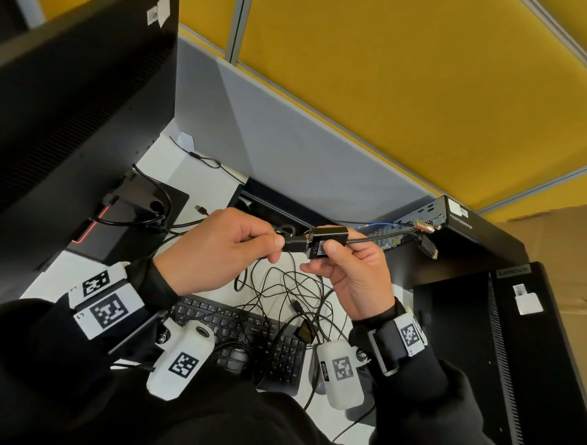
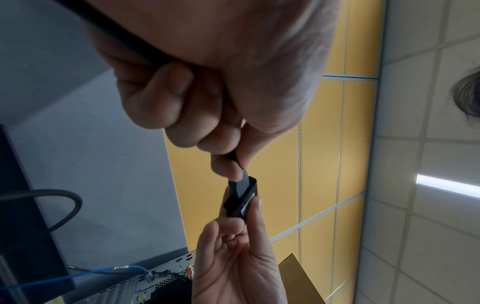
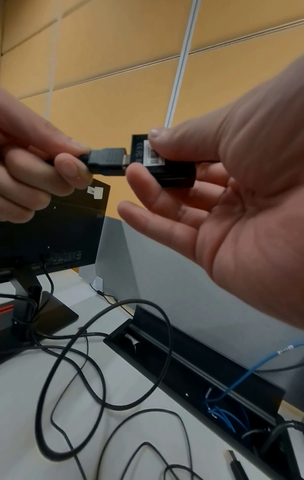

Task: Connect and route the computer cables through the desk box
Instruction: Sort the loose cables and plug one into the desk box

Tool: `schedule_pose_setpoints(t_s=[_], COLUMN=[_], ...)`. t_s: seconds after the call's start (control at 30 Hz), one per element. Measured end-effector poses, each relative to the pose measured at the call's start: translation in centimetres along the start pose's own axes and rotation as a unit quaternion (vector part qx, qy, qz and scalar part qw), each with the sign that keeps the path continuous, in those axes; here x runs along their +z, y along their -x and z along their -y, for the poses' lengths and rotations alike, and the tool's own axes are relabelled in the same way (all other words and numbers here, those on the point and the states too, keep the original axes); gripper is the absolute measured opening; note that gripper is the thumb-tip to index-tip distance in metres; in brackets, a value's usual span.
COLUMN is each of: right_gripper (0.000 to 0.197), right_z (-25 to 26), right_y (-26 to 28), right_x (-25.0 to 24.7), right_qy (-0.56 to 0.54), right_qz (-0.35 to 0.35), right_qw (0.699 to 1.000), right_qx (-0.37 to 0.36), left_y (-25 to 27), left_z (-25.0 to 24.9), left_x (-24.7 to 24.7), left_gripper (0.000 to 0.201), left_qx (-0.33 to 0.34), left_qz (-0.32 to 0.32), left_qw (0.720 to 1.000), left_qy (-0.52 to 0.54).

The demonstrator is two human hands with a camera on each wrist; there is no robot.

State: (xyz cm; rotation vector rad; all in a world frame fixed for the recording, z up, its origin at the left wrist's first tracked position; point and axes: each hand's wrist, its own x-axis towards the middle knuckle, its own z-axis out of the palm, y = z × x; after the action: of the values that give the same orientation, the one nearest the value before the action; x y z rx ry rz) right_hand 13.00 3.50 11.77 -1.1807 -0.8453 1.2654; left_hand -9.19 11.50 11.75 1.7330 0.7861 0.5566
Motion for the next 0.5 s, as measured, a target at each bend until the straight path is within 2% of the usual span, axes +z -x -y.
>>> schedule_pose_setpoints(t_s=[0.3, 0.5], right_gripper=[0.012, 0.019], right_z=[-0.3, 0.8], right_y=[0.0, -1.9], right_x=[0.9, 1.5], right_qy=[0.004, 0.009], right_qz=[-0.033, -0.034], right_qw=[0.999, 0.999], right_qx=[0.002, 0.009], left_y=[-1.1, -2.0], left_z=[0.7, 2.0], left_x=[0.2, -0.2], left_gripper=[0.034, 0.029], left_qx=[-0.007, -0.017], left_qz=[0.013, 0.049], left_qw=[1.000, 0.990], left_qy=[0.014, 0.133])
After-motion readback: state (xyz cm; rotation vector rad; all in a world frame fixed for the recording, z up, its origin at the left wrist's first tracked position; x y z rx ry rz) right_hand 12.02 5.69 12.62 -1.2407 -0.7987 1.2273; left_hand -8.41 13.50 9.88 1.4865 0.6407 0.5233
